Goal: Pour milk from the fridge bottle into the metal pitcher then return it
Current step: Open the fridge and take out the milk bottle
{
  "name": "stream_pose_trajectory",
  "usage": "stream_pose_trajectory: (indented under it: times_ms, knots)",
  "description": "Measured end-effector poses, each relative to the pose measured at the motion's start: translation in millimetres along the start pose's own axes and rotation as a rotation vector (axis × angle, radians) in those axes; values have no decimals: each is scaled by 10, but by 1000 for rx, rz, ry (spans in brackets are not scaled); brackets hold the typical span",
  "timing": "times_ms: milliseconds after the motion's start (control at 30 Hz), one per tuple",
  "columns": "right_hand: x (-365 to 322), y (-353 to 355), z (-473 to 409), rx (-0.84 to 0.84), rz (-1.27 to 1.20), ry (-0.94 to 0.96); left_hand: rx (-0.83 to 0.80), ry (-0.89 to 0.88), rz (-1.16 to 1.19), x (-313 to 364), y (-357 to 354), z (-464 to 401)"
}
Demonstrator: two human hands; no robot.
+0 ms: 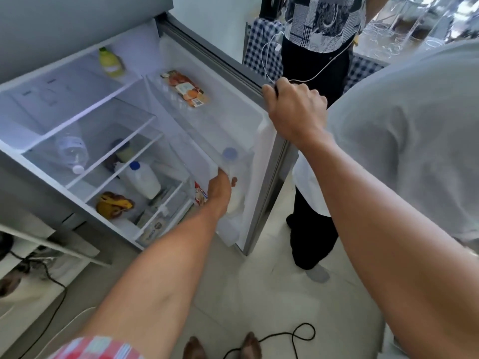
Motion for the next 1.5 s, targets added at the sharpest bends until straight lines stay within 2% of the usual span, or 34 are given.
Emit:
stream_pose_trajectory:
  times_ms: [100,233,333,433,567,767,967,1167,1500]
  knots:
    - [-14,9,8,15,1,11,30,81,235,-150,26,-71]
    - [-45,4,26,22,0,14,275,115,669,-368,242,32]
    - [-61,20,38,14,8,16,361,92,818,-454,414,167]
    - [-81,26,42,7,9,22,397,47,860,-400,598,250]
    - [-103,27,64,-18,-4,18,443,-24,841,-280,928,335]
    - [-270,109,204,-78,-71,8,455,-160,575,-75,1463,672]
    - [-715,186,455,-107,-150,-29,515,-265,282,235,2036,1122]
    - [-1454,241,751,-116,-226,-26,519,-333,221,512,2693,1485]
    - [-2535,111,999,-149,-420,68,586,-424,316,718,3595,1871]
Point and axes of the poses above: each hand's wrist, its own z-axis away from the middle knuckle, its own y-axis out of the back of the hand, x = y × z, the point moved 7 cm from there along -z, towards the middle knuckle, and after that the axes turned 4 degrees about y, right-handed, at the moved point
